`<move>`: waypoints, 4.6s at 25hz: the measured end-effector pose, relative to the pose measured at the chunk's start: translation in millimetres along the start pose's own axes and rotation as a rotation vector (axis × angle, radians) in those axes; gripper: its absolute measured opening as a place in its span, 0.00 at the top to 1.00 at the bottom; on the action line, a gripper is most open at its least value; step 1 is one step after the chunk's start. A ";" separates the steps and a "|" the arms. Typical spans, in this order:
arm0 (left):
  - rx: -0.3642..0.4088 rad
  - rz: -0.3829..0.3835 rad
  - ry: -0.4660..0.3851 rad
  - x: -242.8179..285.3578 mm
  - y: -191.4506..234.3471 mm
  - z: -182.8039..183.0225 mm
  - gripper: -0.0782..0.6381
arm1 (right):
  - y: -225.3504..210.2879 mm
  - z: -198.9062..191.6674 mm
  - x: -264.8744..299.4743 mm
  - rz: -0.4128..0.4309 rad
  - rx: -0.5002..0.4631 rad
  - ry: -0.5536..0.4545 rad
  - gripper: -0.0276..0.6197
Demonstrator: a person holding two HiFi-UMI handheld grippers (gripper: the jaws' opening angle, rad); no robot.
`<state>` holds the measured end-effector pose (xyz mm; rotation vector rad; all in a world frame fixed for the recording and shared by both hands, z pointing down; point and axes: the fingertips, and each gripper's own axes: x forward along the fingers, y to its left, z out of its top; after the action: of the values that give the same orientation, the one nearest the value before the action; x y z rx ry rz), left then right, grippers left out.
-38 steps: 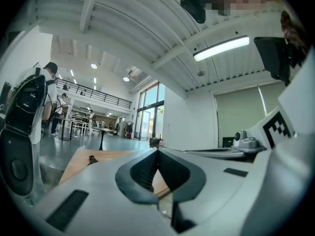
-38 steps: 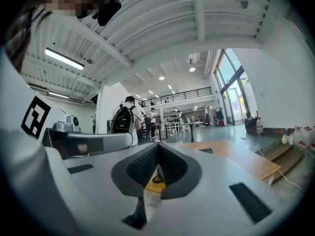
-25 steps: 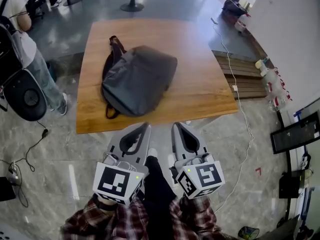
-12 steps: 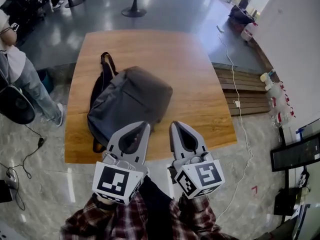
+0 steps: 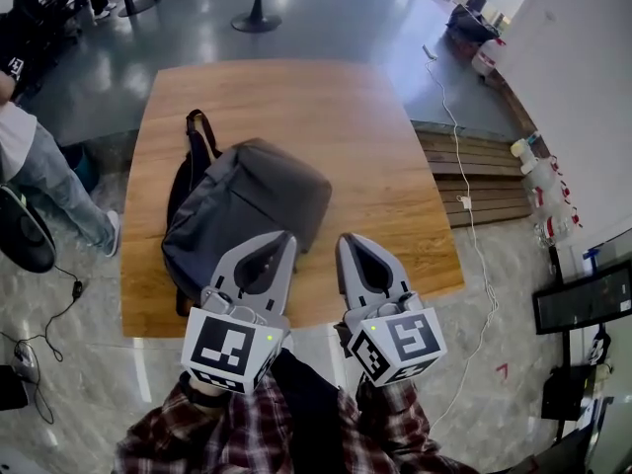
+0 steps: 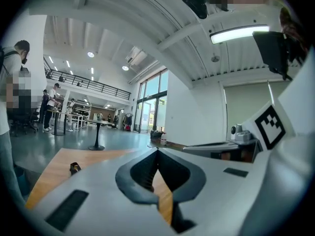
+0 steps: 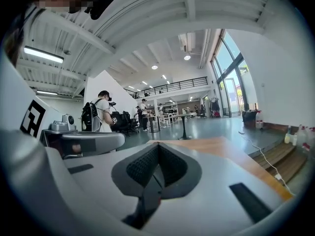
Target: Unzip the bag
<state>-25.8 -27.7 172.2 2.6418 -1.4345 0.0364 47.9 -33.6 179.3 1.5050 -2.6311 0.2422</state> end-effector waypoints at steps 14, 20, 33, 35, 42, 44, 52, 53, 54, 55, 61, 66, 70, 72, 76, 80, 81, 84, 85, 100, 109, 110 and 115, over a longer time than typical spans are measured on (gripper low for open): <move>0.054 -0.017 0.391 42.8 38.4 -167.3 0.88 | -14.3 -161.1 29.2 -0.029 -0.001 0.308 0.94; 0.007 -0.002 0.507 51.2 54.0 -239.4 0.88 | -12.8 -246.5 47.8 -0.001 -0.061 0.477 0.94; -0.092 0.001 0.556 48.6 63.3 -274.6 0.88 | -4.3 -309.2 81.5 0.086 -0.364 0.674 0.89; -0.096 -0.003 0.561 49.2 63.0 -276.3 0.88 | -4.6 -312.5 82.9 0.092 -0.447 0.689 0.89; -0.112 -0.011 0.573 49.3 61.6 -280.0 0.88 | -4.1 -316.2 78.9 0.109 -0.510 0.701 0.86; -0.116 -0.013 0.577 49.3 61.3 -281.1 0.88 | -13.2 -305.7 81.9 0.041 -0.478 0.648 0.87; -0.136 -0.020 0.590 50.9 62.3 -285.7 0.88 | -24.4 -293.6 92.6 0.109 -0.462 0.660 0.88; -0.139 -0.021 0.590 51.2 62.1 -285.5 0.88 | -22.5 -291.4 88.3 0.133 -0.458 0.662 0.88; -0.140 -0.023 0.590 51.4 62.1 -285.5 0.88 | -19.9 -291.5 83.7 0.157 -0.458 0.671 0.88; -0.140 -0.024 0.591 51.5 62.4 -285.6 0.88 | -16.9 -294.3 80.2 0.177 -0.471 0.687 0.88; -0.146 -0.027 0.592 50.8 61.5 -286.6 0.88 | -13.6 -315.8 86.9 0.163 -0.583 0.735 0.88; -0.148 -0.027 0.593 51.1 62.7 -287.4 0.88 | -21.5 -309.6 95.1 0.125 -0.622 0.689 0.88; -0.151 -0.033 0.596 50.8 61.8 -288.4 0.88 | -19.8 -308.8 96.4 0.170 -0.686 0.652 0.88; -0.155 -0.035 0.596 50.5 62.1 -288.9 0.88 | -18.8 -308.6 96.5 0.188 -0.759 0.615 0.88; -0.160 -0.039 0.598 50.9 61.7 -288.9 0.88 | -19.2 -307.0 95.1 0.216 -0.836 0.565 0.88; -0.159 -0.039 0.604 51.2 62.9 -289.7 0.88 | -17.7 -307.4 97.9 0.236 -0.900 0.550 0.87; -0.159 -0.040 0.604 51.3 62.5 -289.7 0.88 | -16.9 -307.7 98.6 0.240 -0.926 0.542 0.87; -0.159 -0.041 0.606 51.9 61.7 -290.2 0.88 | -15.6 -309.0 99.2 0.254 -0.974 0.531 0.89; -0.160 -0.041 0.606 52.1 61.5 -290.5 0.88 | -16.0 -309.0 98.0 0.259 -0.945 0.539 0.91; 0.517 -0.648 0.526 95.5 23.3 -272.2 0.88 | -15.8 -306.7 86.4 0.274 -0.272 0.714 0.93; 0.583 -0.788 0.503 127.8 16.5 -274.7 0.88 | -4.7 -318.9 45.3 0.237 -0.184 0.796 0.93; 0.562 -0.769 0.500 134.6 16.3 -274.0 0.88 | -3.4 -320.2 38.9 0.228 -0.169 0.802 0.93; 0.456 -0.647 0.499 170.6 21.5 -272.1 0.88 | 21.0 -328.0 15.0 0.242 -0.058 0.819 0.93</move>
<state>61.2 -146.1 458.7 2.9889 -0.4208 0.9680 25.0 25.6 502.1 0.7997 -2.0976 0.6347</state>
